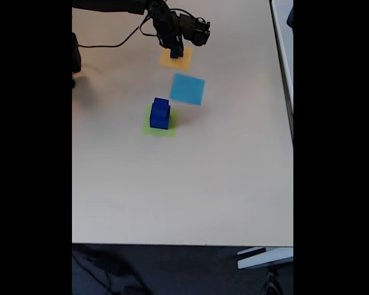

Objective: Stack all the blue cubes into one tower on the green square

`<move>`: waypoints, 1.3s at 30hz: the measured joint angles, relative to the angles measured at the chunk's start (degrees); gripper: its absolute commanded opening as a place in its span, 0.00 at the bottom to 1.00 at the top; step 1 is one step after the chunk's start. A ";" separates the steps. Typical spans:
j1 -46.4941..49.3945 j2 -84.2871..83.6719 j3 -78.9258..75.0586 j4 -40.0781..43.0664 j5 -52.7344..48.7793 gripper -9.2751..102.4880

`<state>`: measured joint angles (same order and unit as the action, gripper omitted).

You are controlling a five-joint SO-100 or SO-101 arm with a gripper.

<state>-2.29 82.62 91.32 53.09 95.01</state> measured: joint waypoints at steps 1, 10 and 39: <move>0.79 0.00 0.00 0.00 -0.70 0.08; 7.65 -0.44 -0.18 -1.05 -6.94 0.08; 10.20 -14.33 -7.47 -5.10 -6.68 0.09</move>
<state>7.91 68.29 83.85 47.99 88.33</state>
